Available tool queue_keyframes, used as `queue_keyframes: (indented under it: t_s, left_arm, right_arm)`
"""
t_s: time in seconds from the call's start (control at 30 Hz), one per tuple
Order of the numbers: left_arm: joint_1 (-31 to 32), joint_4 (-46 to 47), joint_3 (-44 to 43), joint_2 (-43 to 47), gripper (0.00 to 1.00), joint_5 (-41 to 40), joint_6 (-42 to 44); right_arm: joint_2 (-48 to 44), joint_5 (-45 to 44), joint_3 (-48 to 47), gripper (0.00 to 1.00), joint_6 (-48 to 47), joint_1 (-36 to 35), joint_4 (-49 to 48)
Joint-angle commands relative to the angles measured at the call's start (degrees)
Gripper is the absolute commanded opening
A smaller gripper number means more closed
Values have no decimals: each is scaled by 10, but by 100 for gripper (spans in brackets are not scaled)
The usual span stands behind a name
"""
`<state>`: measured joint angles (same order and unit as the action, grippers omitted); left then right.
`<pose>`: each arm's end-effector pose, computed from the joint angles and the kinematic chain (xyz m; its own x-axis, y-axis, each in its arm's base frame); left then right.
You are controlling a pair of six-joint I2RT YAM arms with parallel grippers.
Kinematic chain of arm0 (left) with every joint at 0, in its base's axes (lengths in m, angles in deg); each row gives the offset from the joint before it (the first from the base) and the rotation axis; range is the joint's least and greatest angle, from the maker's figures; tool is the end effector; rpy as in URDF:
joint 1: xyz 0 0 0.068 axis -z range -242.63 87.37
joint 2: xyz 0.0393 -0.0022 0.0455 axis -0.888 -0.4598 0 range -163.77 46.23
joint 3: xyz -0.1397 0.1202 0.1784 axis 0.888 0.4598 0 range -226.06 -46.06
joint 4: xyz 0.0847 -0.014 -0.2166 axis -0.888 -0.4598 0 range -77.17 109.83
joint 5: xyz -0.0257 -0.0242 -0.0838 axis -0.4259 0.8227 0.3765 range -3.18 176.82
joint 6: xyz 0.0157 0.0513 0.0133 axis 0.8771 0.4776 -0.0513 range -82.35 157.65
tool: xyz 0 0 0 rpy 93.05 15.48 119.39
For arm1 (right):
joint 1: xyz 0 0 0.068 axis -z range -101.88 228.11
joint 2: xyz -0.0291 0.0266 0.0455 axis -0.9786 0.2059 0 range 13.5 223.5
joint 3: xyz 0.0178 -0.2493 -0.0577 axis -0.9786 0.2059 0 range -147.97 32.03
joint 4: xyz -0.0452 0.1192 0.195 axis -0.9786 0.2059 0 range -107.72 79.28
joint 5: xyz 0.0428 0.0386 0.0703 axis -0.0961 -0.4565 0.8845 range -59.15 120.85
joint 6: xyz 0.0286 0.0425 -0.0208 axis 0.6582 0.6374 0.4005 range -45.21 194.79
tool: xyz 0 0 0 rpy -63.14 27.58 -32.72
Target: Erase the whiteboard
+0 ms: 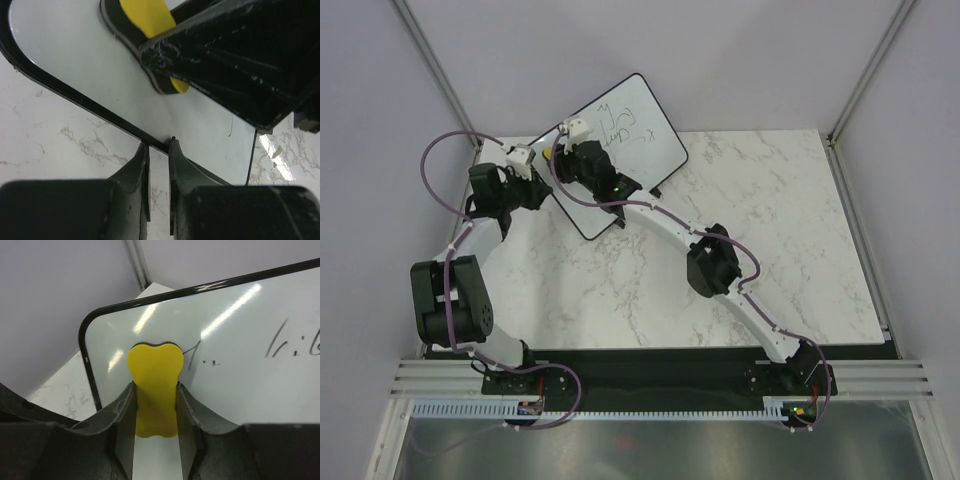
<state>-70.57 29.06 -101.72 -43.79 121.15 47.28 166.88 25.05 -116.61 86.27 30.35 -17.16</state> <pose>0.3258 0.0240 0.2445 -0.3493 0.0909 -0.9326 0.4563 0.8858 -0.0845 0.3862 0.4199 0.2559 -0.1940 0.0810 -0.9777 -0.6432 0.7420 0.1891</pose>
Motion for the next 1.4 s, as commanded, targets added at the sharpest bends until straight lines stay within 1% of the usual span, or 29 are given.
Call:
queue_keyframes:
  t_s: [0.0,0.1,0.13,0.17,0.27,0.37,0.47,0.5,0.6,0.67,0.77,0.83,0.87,0.9,0.93,0.97,1.0,1.1,1.17,1.2,1.27,1.3,1.37]
  left_arm:
    - [33,18,19,32,2,17,166]
    - [39,18,24,41,2,16,171]
    - [40,18,25,42,2,15,171]
    - [43,16,25,46,2,15,171]
    - [50,16,29,55,2,15,176]
    - [51,14,28,57,2,16,175]
    - [49,11,30,57,2,15,173]
    - [47,11,30,58,2,21,164]
    - [45,2,26,62,2,28,138]
    - [43,-16,21,67,2,35,127]
    - [38,-53,-4,75,2,38,96]
    - [34,-75,-15,76,4,37,71]
    - [25,-89,-23,75,6,36,61]
    - [20,-104,-26,74,9,34,39]
    - [14,-111,-30,73,18,33,29]
    - [2,-125,-35,71,23,36,18]
    - [-4,-127,-36,70,35,42,1]
    - [-14,-131,-31,73,50,49,-5]
    - [-15,-131,-28,69,54,51,-3]
    - [-16,-131,-28,61,58,55,-4]
    - [-27,-127,-31,52,61,66,-10]
    - [-33,-119,-31,39,63,86,-29]
    - [-52,-94,-33,24,71,108,-53]
  right_arm:
    - [-9,3,10,0,22,-8,66]
    - [-13,-54,-2,0,-5,-1,72]
    - [-13,-87,-9,0,-7,14,73]
    - [-12,-92,-13,0,-2,28,71]
    - [-9,-76,-13,0,35,83,51]
    - [-1,-58,-10,0,22,111,44]
    - [-27,-46,33,0,13,108,31]
    - [-47,-45,67,0,12,105,12]
    - [-73,-44,114,0,15,97,-19]
    - [-84,-51,128,0,27,98,-22]
    - [-121,-62,172,0,28,97,-24]
    - [-166,-61,230,0,15,99,-22]
    - [-184,-57,254,0,9,98,-20]
    - [-217,-53,297,0,-3,99,-8]
    - [-233,-38,317,0,-7,99,-6]
    - [-248,-32,352,0,-11,99,34]
    - [-274,-24,366,0,-17,99,51]
    - [-321,-8,416,0,-29,98,135]
    - [-344,-14,445,0,-36,97,175]
    - [-363,-16,471,0,-37,98,215]
    - [-376,-15,509,0,-36,98,267]
    - [-385,-9,520,0,-33,98,280]
    - [-387,3,539,0,-29,98,303]
